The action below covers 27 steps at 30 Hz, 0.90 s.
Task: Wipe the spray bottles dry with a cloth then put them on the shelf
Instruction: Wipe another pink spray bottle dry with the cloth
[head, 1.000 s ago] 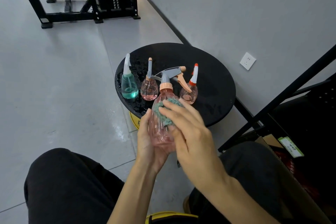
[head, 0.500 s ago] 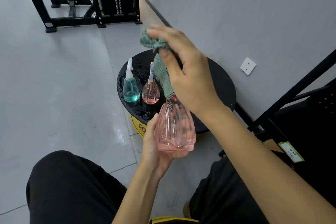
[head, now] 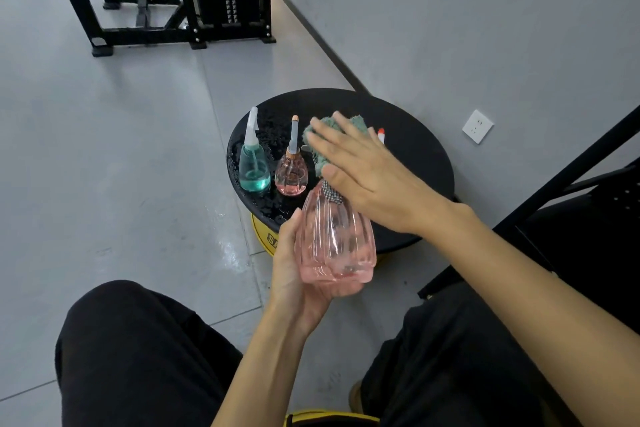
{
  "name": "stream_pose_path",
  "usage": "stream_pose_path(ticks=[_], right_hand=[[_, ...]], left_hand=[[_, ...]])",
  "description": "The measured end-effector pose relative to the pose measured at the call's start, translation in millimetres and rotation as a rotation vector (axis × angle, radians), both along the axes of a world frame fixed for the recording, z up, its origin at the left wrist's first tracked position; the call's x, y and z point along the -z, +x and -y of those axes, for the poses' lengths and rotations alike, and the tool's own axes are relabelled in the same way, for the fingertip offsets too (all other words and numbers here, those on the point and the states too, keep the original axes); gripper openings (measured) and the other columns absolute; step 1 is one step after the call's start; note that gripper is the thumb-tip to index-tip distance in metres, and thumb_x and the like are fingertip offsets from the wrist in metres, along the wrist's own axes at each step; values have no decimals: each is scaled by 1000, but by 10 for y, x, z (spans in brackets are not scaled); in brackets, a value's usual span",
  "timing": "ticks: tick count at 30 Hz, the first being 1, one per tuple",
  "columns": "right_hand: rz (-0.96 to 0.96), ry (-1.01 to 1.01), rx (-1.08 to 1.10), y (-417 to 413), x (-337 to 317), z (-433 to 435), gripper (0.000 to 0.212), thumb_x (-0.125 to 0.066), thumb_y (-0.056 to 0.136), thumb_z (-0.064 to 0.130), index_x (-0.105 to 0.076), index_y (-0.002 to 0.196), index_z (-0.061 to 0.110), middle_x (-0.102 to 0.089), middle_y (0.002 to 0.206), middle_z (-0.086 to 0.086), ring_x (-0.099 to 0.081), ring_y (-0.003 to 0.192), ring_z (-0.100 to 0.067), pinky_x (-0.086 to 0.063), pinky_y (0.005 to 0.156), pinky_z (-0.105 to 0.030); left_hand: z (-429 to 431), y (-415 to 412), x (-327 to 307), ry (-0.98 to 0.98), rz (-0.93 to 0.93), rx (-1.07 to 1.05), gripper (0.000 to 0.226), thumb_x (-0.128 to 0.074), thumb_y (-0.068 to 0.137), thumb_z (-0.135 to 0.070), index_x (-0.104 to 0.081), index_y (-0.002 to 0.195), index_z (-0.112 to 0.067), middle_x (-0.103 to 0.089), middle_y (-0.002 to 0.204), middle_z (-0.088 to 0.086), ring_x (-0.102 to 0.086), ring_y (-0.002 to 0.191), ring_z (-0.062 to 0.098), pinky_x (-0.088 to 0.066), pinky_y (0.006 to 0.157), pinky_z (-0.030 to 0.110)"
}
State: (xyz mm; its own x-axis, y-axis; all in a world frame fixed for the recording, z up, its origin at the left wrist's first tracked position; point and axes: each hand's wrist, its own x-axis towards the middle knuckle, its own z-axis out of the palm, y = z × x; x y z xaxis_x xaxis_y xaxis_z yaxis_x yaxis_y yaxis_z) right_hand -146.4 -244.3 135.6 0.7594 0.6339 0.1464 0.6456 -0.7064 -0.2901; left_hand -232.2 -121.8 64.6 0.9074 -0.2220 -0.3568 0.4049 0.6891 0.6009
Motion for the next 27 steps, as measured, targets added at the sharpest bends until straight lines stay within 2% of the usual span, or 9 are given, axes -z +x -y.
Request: stream_pose_path(ticks=[2,5,10,12,16,18,21,24,27], right_hand=[[-28,13,-42,-50,18,-1,58,-16,99,49,-24,151,25,-13,160,13,5,147,-4,7,118,-41],[13,-4,10,33,-38,90,54,-14,101,46,-23,151,28,-14,159,13,1,147,-4,2,119,-40],[-11,66,143,94,-55,133,52,-19,103,43,-22,152,24,-16,159,9,-2,148,-8,-4,121,-42],[-20,79,94,-28,3,70,52,-19,103,41,-21,152,23,-15,160,10,1,147,-6,-3,121,-41],[-60,157,17,-137,10,48,50,-23,103,37,-28,150,21,-20,158,11,-1,147,-2,-6,122,-39],[-11,116,11,-61,-21,112,50,-22,103,37,-29,149,21,-22,158,9,-5,147,-4,-6,121,-37],[52,50,98,74,-34,213,49,-21,104,36,-28,150,22,-22,158,8,-7,147,-6,-5,121,-34],[53,97,192,101,-22,230,47,-24,105,33,-29,150,21,-23,158,6,-8,147,-9,-7,121,-35],[-10,188,212,29,-31,142,46,-27,105,31,-30,149,19,-23,158,4,-8,147,-10,-5,121,-34]], left_hand=[[12,-10,5,10,10,17,55,-39,92,-58,-71,109,-16,-73,100,10,-69,77,29,-52,65,38],[44,-30,-13,32,37,23,57,-34,93,-56,-75,96,-17,-73,86,8,-68,62,25,-49,41,27],[86,-43,-30,22,58,12,54,-36,91,-56,-75,98,-19,-74,91,7,-70,69,23,-52,50,30],[83,-42,-28,15,58,33,58,-36,91,-58,-73,106,-16,-73,95,11,-70,71,27,-50,46,28],[71,-52,-14,24,77,54,58,-36,92,-58,-74,101,-16,-73,89,11,-68,65,26,-50,40,28],[68,-58,-11,4,100,60,59,-39,91,-59,-69,111,-12,-72,93,12,-67,65,27,-51,39,28],[74,-70,-19,-28,110,76,60,-35,93,-55,-65,116,-8,-72,92,12,-68,62,25,-52,36,27],[74,-86,-52,-37,128,85,59,-32,94,-52,-63,117,-7,-73,87,12,-68,57,25,-51,35,28],[83,-82,-34,-33,139,95,57,-44,90,-57,-62,120,-12,-73,92,10,-70,64,25,-55,39,31]])
